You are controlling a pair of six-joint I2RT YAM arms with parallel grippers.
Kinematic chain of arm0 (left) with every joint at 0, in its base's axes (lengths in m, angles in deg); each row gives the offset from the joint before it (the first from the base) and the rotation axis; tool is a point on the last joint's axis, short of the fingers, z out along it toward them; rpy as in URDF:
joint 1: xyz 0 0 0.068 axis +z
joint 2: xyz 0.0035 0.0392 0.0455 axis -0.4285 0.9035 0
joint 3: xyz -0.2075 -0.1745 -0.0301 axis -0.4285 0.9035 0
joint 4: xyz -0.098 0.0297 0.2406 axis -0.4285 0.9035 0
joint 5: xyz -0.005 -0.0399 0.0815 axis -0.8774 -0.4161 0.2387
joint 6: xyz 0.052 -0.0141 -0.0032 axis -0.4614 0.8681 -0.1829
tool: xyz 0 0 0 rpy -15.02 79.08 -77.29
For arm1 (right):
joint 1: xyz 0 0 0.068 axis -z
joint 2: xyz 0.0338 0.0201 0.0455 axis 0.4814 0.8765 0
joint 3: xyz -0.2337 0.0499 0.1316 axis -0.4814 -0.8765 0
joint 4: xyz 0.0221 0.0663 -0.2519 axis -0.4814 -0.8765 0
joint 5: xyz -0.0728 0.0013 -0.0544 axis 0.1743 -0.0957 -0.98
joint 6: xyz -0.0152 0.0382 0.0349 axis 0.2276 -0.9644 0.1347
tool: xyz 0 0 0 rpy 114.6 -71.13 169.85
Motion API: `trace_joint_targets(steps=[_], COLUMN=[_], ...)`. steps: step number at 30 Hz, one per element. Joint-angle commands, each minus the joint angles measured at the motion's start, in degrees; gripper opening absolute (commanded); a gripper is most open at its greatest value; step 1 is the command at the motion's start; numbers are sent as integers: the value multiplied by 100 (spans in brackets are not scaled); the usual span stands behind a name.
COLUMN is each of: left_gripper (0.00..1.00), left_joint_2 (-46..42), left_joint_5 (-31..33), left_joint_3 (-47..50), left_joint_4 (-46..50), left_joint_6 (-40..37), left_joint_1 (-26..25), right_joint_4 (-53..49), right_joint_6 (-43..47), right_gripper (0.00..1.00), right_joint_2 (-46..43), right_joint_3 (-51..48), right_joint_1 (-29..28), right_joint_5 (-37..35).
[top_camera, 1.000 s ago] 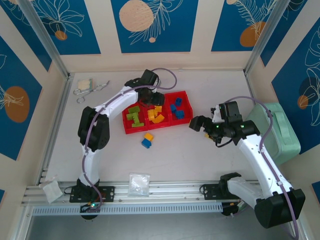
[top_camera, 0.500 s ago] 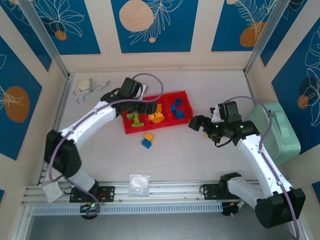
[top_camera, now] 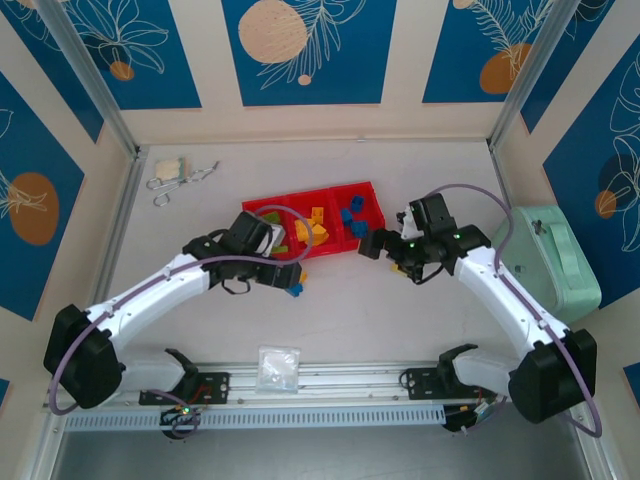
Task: Sort the legos into containers by color
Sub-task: Pick up the lego from the center of the table.
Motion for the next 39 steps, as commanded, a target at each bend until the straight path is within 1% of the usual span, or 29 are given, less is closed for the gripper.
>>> trace_joint_targets(steps=[1, 7, 10, 14, 18, 22, 25, 28, 31, 35, 39], left_gripper=[99, 99, 94, 91, 90, 81, 72, 69, 66, 64, 58], left_joint_2=[195, 674, 928, 1267, 1749, 2343, 2717, 2970, 2967, 2733, 2662], left_joint_5=[5, -73, -242, -162, 0, 20, -40, -13, 5, -2, -86], left_joint_3=[28, 158, 181, 42, -292, -815, -1089, -1274, -1155, -770, -602], left_joint_4=[94, -196, -426, -540, -452, -136, 5, 222, 296, 131, 5], left_joint_6=[-26, 60, 91, 56, -77, -207, -266, -240, -168, -18, 12], left_joint_1=[-143, -334, -386, -424, -424, -416, -423, -423, -423, -420, -424], right_joint_4=[82, -8, -35, -70, -155, -187, -167, -128, -56, -19, 12], right_joint_6=[-77, -84, -97, -85, -19, 8, 38, 62, 81, 83, 74], right_gripper=[100, 100, 100, 100, 100, 100, 100, 100, 100, 100, 100], right_joint_2=[75, -99, -226, -338, -390, -418, -390, -358, -292, -194, -190], right_joint_3=[273, 131, 16, -59, -46, -56, -60, -45, -68, -69, -90], right_joint_1=[-180, -201, -138, -39, 62, 167, 257, 305, 326, 333, 333], right_joint_5=[-100, -266, -270, -253, -231, -217, -165, -121, -70, 17, 17])
